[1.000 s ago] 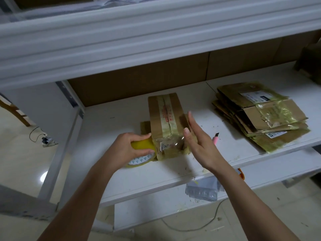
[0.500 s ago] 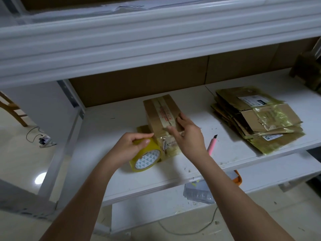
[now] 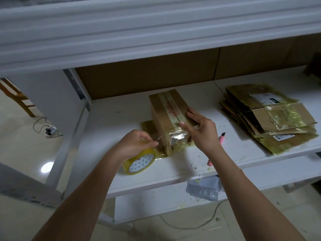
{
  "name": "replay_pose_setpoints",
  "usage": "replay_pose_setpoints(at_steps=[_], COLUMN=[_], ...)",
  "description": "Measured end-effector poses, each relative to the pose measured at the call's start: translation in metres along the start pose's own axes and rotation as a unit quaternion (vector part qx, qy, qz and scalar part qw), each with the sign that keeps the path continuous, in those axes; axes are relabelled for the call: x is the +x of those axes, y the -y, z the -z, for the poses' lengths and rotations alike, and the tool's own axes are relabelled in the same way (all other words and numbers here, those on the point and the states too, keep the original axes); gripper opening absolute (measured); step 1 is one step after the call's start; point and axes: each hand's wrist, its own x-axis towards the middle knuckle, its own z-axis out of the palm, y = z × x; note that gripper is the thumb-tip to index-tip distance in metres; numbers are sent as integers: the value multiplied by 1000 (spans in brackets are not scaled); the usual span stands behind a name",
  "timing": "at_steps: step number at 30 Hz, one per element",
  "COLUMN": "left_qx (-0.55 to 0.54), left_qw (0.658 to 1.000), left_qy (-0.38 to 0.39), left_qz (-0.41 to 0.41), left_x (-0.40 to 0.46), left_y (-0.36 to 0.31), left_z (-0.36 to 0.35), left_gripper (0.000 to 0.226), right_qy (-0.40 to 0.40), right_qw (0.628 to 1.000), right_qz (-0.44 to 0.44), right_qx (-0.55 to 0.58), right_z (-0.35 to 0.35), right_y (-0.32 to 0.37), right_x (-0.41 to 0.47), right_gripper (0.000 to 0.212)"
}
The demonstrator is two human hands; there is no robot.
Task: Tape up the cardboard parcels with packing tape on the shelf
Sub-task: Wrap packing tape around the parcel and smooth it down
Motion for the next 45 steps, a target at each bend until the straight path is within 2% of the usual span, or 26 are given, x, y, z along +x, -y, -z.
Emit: replay_pose_setpoints(at_steps=[11, 16, 19, 21, 22, 24, 26, 28, 31, 33, 36, 38, 40, 42, 45], left_qx=[-93, -105, -109, -114, -113, -104, -96, -93, -84, -81, -78, -88, -98, -101, -111], left_qw=[994, 993, 992, 992, 992, 993, 994, 994, 995, 996, 996, 994, 993, 993, 991], left_qy=[-57, -53, -55, -54, -53, -49, -43, -40, -40, -40, -46, -50, -54, -60, -69], left_qz=[-12, -27, -30, -27, -26, -27, -31, -30, -25, -25, -26, -28, -28, -30, -30], left_x=[-1, -1, -2, -3, -3, -3, -3, -2, 0, 0, -1, -1, -2, -3, -2], left_y=[21, 20, 22, 23, 24, 25, 23, 22, 22, 22, 21, 21, 22, 23, 25], left_z=[-21, -25, -22, -21, -21, -21, -21, -21, -21, -21, -22, -23, -24, -25, -27], left_gripper=[16, 20, 19, 17, 17, 18, 18, 18, 18, 18, 16, 16, 16, 16, 15], right_qy=[9, 23, -83, -132, -111, 2, 98, 112, 83, 53, -75, -179, -230, -209, -94], right_qw=[999, 998, 994, 991, 989, 958, 914, 887, 850, 868, 943, 960, 958, 956, 956], right_qz=[-7, 16, 7, -16, -38, -104, -135, -91, 5, 10, 34, 93, 145, 201, 277], right_qx=[38, 51, 68, -14, -95, -269, -369, -438, -520, -494, -322, -192, -86, -50, -4], right_z=[3, 8, 23, 35, 39, 44, 48, 50, 54, 56, 60, 58, 49, 33, 7], right_y=[-5, -9, -31, -59, -74, -100, -109, -109, -103, -101, -88, -57, -21, 7, 28], right_x=[5, 0, -12, -19, -21, -27, -34, -38, -40, -42, -49, -51, -50, -49, -49], right_gripper=[55, 47, 34, 27, 30, 37, 38, 39, 31, 22, 21, 11, 10, 15, 17])
